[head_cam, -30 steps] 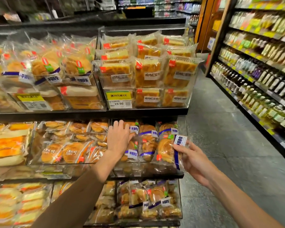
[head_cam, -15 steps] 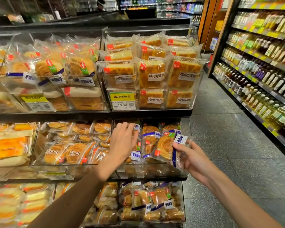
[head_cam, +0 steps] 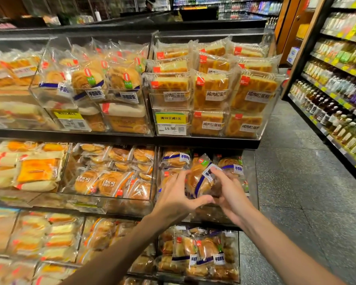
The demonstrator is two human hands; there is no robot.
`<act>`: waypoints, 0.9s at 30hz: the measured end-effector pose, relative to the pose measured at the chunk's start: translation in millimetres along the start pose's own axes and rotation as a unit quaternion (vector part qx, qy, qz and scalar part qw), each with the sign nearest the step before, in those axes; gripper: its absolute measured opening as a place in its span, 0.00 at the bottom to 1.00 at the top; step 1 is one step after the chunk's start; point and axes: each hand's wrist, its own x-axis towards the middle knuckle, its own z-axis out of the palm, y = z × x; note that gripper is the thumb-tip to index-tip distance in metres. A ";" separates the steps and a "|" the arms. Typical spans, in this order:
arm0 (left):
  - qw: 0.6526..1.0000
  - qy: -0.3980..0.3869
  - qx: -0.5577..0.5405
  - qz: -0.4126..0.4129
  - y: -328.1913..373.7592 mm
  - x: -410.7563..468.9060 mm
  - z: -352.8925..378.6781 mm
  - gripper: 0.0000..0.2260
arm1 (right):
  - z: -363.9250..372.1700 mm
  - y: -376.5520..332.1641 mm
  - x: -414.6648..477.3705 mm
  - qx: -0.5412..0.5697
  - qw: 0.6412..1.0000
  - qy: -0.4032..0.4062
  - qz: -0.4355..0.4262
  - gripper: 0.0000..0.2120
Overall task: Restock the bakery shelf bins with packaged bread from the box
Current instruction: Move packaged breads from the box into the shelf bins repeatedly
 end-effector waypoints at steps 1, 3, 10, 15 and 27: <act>1.000 0.003 -0.001 0.002 -4.5 1.6 -3.1 0.39 | 2.4 1.3 1.3 -0.029 1.000 0.003 -0.001 0.16; 1.000 0.003 0.015 0.012 -15.2 4.8 -14.7 0.35 | 7.9 4.8 3.9 -0.098 0.995 0.001 -0.009 0.14; 0.980 -0.047 0.172 0.092 -55.7 21.4 -61.4 0.30 | 26.8 21.7 14.1 -0.382 0.922 -0.014 -0.060 0.12; 0.911 -0.081 0.385 0.124 -66.2 31.7 -62.2 0.32 | 28.0 36.8 24.1 -0.505 0.860 0.001 -0.077 0.18; 0.886 -0.087 0.435 0.134 -76.6 19.6 -58.2 0.39 | 30.2 50.6 5.3 -0.495 0.850 0.089 -0.156 0.13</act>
